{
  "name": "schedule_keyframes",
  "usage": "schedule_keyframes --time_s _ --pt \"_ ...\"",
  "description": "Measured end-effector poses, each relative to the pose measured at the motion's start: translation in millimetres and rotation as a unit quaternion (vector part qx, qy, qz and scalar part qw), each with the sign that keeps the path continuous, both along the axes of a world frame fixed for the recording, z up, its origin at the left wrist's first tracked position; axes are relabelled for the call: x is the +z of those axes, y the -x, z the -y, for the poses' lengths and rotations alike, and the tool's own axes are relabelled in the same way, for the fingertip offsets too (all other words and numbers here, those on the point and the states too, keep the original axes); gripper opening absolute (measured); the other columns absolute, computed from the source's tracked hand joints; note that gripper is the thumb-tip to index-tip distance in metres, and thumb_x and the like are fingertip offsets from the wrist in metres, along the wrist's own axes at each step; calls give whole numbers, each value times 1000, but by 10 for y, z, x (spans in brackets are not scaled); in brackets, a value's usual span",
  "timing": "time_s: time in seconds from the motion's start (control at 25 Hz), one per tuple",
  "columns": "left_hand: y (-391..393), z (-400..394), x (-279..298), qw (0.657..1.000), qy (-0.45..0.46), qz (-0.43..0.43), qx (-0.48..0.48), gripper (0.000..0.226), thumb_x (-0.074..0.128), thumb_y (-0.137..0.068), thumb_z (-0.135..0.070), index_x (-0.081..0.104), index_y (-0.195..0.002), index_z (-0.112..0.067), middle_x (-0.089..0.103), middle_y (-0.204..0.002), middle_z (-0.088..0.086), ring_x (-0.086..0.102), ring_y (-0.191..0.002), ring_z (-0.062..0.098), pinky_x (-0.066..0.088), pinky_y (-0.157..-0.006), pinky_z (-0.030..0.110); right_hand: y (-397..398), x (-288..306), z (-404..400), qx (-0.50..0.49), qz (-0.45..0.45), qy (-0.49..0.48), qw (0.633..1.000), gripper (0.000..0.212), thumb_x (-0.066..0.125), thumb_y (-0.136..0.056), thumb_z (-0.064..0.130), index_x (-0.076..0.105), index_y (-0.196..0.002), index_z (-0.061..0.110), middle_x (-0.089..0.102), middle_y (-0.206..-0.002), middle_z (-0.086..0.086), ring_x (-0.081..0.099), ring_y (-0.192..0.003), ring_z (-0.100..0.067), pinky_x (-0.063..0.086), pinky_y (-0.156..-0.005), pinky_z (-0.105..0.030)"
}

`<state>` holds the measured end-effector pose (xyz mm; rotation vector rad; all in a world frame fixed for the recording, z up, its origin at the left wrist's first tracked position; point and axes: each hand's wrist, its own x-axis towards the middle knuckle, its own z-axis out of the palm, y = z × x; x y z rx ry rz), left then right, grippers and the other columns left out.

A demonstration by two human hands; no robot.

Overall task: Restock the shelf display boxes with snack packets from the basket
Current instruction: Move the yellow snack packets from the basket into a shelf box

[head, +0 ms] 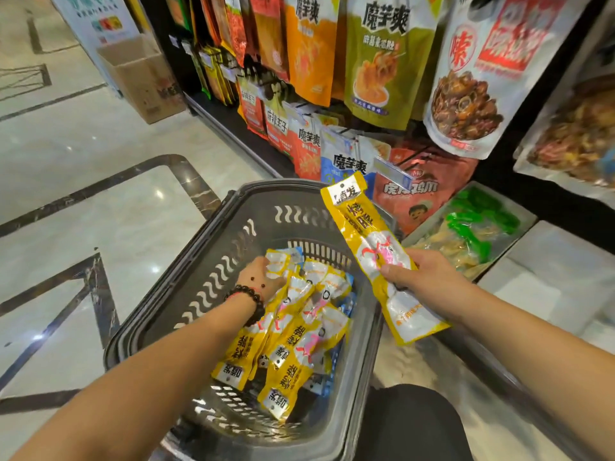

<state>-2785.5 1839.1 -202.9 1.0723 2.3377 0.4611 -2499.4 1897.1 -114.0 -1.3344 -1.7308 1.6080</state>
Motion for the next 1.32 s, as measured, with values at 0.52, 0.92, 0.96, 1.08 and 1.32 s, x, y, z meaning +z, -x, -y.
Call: schedule_keyframes --time_s 0.52,0.92,0.96,1.08,1.32 --pt "205 449 -1250 967 223 -70 100 69 66 -73 -42 43 -135 -21 46 -129 12 48 -120 34 38 -98 49 -510 -138 85 -32 12 9 999 7 70 -83 13 68 -85 7 64 -65 -2 55 -57 -12 44 -55 -24" --pt "61 110 -48 995 24 -101 4 47 52 -90 -51 69 -100 -8 69 -94 20 64 -88 34 50 -75 35 -980 -68 -53 -89 -45 32 994 20 68 -85 10 61 -103 15 70 -82 0 65 -66 -11 50 -63 -26" --pt "-36 59 118 997 -4 -74 -18 41 60 -88 -46 67 -103 -9 69 -92 17 64 -84 31 48 -71 33 -1070 -48 -62 -92 -44 29 994 19 68 -85 11 61 -102 18 70 -79 3 66 -64 -8 50 -60 -23" --pt "-593 -131 591 983 -73 151 -79 37 79 -74 -31 65 -104 -15 71 -90 5 64 -75 19 50 -67 30 -1469 -36 -55 -126 -38 29 991 18 67 -86 12 61 -101 18 70 -74 5 65 -59 -4 49 -53 -18" --pt "-2462 -513 733 879 -93 443 -151 15 74 -78 -8 71 -93 -8 74 -80 5 67 -65 13 53 -65 27 -2465 -296 141 -239 -19 62 969 12 66 -86 13 59 -95 10 67 -58 7 62 -52 -4 45 -51 -18"
